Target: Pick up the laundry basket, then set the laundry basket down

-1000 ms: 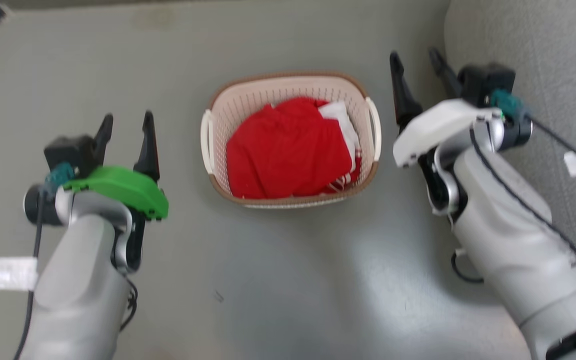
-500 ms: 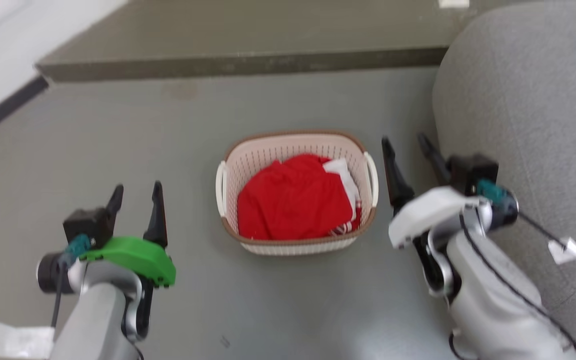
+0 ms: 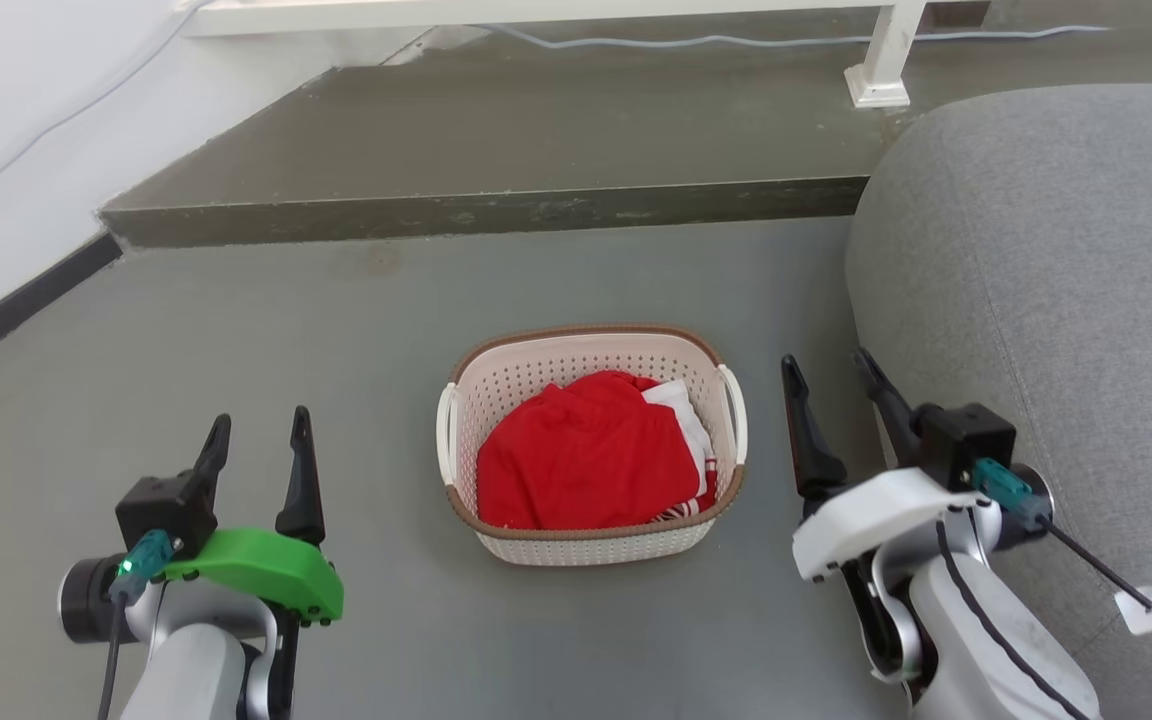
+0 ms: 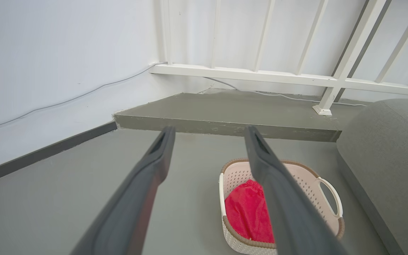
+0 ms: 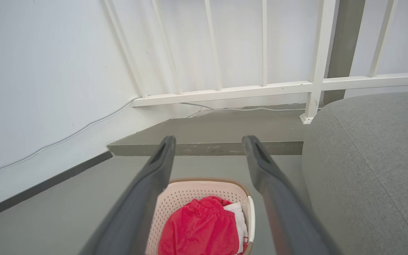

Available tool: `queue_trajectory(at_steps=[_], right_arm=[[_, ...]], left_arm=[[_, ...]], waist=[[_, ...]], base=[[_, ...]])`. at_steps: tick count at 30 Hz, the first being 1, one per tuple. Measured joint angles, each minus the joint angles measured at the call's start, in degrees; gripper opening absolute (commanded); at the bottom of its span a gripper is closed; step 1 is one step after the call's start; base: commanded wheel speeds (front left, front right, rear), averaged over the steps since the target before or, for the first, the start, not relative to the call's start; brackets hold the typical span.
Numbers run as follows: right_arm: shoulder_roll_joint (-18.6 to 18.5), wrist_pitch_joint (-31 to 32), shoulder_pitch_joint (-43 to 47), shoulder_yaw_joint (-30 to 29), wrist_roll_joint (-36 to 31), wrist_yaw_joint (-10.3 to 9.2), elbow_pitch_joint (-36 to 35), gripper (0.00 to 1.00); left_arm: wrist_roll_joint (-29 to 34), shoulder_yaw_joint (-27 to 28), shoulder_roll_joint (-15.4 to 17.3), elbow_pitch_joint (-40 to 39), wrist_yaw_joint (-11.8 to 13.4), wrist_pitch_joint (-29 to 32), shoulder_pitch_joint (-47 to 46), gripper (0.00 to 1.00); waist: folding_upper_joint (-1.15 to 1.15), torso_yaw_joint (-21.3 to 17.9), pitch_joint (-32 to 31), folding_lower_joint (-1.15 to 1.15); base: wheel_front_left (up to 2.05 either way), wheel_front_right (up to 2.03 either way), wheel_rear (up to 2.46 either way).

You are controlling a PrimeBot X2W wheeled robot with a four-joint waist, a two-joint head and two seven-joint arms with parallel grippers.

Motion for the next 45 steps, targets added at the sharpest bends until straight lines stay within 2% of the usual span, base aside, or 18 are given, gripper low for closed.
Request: queue_trajectory(at_steps=[11,41,42,45], right_arm=[[0.36,0.00,6.30,-1.23,-1.38,0.00,-2.90,1.00],[0.56,0.00,8.72,-1.86,-3.88,0.00,-8.11,1.00],[0.56,0.00,8.73,-1.82,-3.87,0.00,-8.18,0.00],[0.56,0.02,9.45,-1.63,-3.83,0.00,-6.79,0.00]], left_arm=[[1.41,0.69,-0.05,-2.93,0.44,0.00,4.01,1.00],[3.21,1.37,-0.80,-4.63,0.94,0.00,6.07,1.00],[3.21,1.37,-0.82,-4.58,0.94,0.00,6.09,0.00],[3.18,0.94,-1.30,-3.03,0.94,0.11,6.47,0.00]], waist=[[0.00,-0.40,-0.71,0.00],[0.00,-0.23,-0.14,0.00],[0.00,-0.21,-0.17,0.00],[0.00,-0.20,-0.19,0.00]], base=[[0.00,0.00,0.00],[0.00,0.00,0.00],[0.00,0.00,0.00],[0.00,0.00,0.00]])
